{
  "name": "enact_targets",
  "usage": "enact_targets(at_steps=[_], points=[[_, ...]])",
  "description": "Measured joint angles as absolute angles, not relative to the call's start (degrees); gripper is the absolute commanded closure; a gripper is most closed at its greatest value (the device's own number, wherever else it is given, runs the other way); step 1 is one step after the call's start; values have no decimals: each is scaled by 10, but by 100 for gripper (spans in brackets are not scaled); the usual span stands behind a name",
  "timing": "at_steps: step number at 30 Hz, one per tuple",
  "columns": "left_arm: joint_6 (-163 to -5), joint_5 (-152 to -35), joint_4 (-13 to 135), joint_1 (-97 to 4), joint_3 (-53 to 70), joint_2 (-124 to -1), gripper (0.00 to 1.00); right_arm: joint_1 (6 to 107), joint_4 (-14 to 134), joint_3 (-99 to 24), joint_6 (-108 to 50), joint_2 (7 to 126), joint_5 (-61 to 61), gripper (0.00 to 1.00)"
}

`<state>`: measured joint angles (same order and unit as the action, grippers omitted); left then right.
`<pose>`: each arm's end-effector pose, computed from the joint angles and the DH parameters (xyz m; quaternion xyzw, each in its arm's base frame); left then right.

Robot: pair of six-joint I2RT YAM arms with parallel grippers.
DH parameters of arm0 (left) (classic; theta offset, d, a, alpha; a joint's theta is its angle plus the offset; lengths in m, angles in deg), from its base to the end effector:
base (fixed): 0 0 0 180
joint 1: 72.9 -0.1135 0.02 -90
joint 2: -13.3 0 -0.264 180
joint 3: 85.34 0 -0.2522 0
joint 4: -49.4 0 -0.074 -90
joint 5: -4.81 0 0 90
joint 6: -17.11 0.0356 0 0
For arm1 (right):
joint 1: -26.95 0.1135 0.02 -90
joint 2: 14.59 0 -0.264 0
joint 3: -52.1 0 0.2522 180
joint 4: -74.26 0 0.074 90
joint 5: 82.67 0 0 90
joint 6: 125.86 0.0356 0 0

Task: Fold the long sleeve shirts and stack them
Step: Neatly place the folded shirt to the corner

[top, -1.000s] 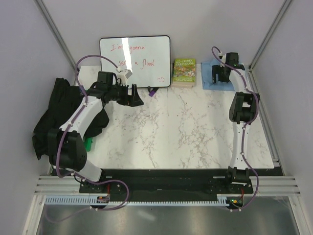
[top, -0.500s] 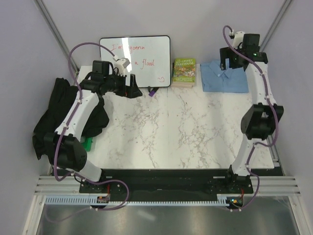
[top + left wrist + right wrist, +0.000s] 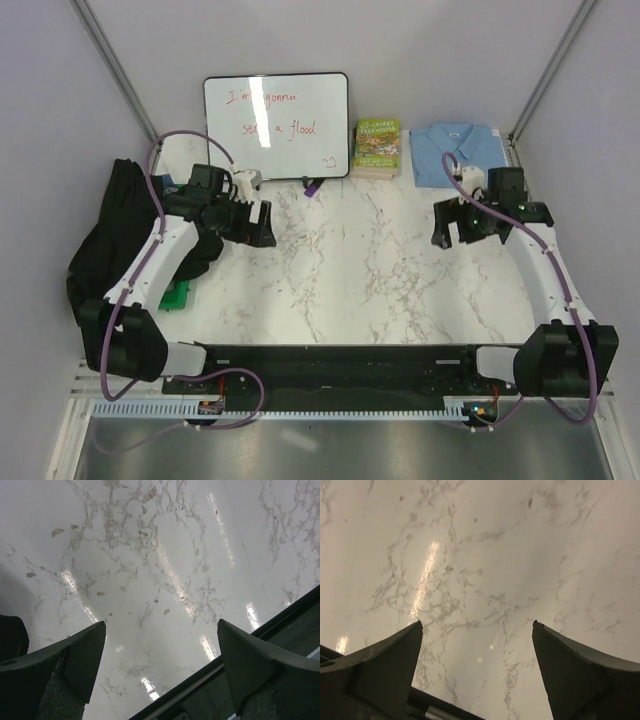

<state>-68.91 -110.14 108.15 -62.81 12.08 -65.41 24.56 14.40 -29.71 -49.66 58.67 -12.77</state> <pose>0.2741 -0.0640 0.3025 0.1787 0.9159 -0.2214 0.2832 0.2608 0.0014 0.3200 -0.1499 0.9187 0.1171 0.3461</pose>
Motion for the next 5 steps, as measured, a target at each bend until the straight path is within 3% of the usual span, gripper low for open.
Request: enact_targets(at_steps=[5], points=[[-676,-1086,1085,-628,189,-620,1,247,129,-197,-505,558,-117,2]])
